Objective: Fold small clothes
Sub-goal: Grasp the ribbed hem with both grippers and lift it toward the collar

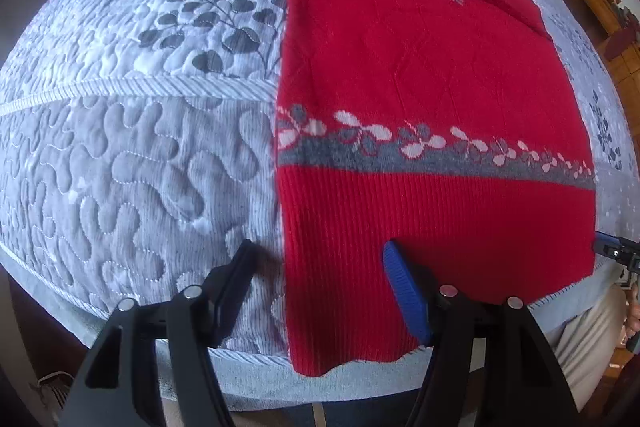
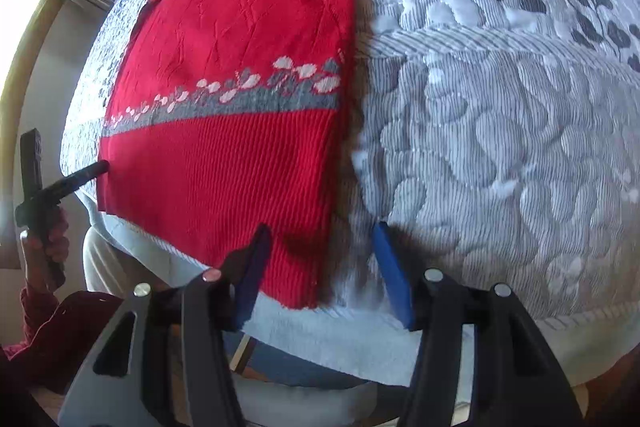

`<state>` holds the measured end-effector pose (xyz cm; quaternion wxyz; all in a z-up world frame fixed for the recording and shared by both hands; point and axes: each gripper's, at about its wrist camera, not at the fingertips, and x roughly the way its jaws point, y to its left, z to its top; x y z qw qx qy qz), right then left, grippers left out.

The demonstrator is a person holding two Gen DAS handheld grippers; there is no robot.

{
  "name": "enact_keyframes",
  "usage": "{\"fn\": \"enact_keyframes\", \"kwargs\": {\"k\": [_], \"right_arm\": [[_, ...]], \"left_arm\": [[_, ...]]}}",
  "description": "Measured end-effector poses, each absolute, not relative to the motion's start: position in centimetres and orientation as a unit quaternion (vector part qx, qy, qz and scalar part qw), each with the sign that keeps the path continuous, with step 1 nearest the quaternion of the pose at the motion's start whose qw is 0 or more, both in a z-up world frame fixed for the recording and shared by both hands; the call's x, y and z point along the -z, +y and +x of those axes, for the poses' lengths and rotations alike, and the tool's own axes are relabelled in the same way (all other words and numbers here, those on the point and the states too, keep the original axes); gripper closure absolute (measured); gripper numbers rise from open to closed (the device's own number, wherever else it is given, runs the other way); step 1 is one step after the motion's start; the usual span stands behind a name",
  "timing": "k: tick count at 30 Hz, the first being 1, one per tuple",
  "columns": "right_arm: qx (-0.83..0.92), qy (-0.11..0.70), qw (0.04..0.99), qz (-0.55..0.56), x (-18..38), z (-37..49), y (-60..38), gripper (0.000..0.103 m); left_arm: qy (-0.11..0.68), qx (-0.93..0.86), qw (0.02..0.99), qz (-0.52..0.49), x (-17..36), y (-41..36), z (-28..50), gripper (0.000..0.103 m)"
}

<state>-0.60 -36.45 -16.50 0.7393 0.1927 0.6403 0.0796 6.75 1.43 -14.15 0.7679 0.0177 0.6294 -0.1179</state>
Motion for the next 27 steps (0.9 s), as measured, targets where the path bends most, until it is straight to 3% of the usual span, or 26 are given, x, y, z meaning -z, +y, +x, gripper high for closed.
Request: {"fn": "enact_keyframes", "kwargs": {"k": [2,5,7,9,12,19,27], "right_arm": [[-0.089,0.64,0.737,0.2,16.6,-1.2,-36.4,0.051],[-0.101,0.644,0.733,0.195,16.7,-2.1,-35.8,0.055],[-0.107,0.644,0.732,0.196,16.8,-2.5,-35.4,0.066],[-0.12,0.646,0.724,0.211,16.9,-2.6,-35.4,0.092],[-0.131,0.641,0.718,0.236,17.0,-2.8,-35.5,0.095],[-0.172,0.597,0.731,0.281,12.6,-2.6,-37.7,0.096],[-0.17,0.569,0.75,0.293,8.7,2.9,-40.2,0.096]], "left_arm": [[0.632,0.123,0.765,0.015,14.1,1.3,6.0,0.038],[0.636,0.129,0.76,0.005,14.3,1.5,5.6,0.05],[0.637,0.13,0.76,-0.006,14.4,1.7,5.2,0.061],[0.638,0.129,0.759,-0.017,14.5,2.1,5.1,0.079],[0.646,0.128,0.75,-0.068,14.7,3.5,5.2,0.094],[0.628,0.14,0.753,-0.136,11.6,6.6,5.7,0.096],[0.594,0.145,0.779,-0.139,8.1,5.3,11.7,0.096]]}}
